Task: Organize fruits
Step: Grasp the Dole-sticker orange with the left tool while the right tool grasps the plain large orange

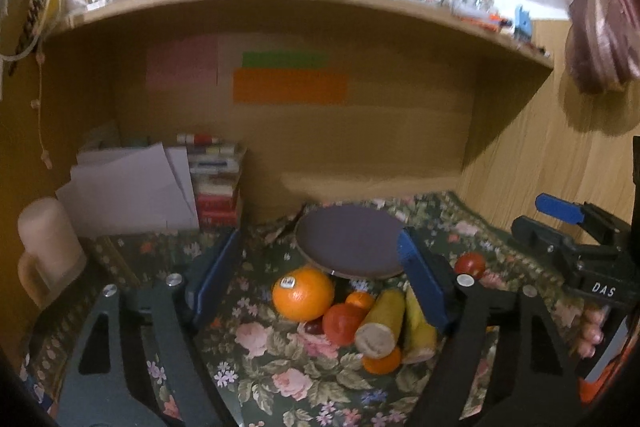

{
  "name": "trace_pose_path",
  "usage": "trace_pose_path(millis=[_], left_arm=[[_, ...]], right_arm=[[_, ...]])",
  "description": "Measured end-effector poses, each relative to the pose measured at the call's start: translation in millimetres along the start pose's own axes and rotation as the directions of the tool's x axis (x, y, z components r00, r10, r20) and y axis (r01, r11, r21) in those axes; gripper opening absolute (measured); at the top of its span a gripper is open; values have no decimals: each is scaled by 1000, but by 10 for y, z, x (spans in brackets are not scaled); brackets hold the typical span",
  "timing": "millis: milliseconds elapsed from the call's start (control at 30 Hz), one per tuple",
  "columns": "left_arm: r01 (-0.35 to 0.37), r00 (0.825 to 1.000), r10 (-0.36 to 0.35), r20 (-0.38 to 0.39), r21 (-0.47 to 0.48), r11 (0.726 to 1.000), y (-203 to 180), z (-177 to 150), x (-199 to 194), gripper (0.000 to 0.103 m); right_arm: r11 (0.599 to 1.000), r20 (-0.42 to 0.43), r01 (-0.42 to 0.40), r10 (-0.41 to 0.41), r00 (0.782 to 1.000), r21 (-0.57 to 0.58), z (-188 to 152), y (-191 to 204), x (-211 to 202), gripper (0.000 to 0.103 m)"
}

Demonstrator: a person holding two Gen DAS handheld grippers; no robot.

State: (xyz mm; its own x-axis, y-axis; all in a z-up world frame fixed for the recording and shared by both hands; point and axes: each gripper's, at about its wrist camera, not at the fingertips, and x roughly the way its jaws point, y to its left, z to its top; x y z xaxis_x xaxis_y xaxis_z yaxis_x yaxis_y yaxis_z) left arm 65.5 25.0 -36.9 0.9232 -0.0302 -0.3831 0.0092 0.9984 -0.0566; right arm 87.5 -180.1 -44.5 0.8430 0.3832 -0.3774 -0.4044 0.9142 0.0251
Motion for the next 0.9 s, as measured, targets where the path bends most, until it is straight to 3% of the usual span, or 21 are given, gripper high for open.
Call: trace_pose_path(millis=[233, 433, 900], left_arm=[[-5, 992, 7, -122, 18, 1000, 142, -153, 336, 75], [14, 974, -15, -225, -6, 1000, 275, -280, 650, 73], [61, 925, -69, -375, -35, 998, 401, -400, 1270, 73]], right_arm=[[1000, -166, 5, -1, 986, 26, -205, -179, 276, 64], [997, -269, 21, 0, 963, 74, -405, -303, 434, 64], [992, -380, 15, 35, 924, 126, -618, -196, 640, 64]])
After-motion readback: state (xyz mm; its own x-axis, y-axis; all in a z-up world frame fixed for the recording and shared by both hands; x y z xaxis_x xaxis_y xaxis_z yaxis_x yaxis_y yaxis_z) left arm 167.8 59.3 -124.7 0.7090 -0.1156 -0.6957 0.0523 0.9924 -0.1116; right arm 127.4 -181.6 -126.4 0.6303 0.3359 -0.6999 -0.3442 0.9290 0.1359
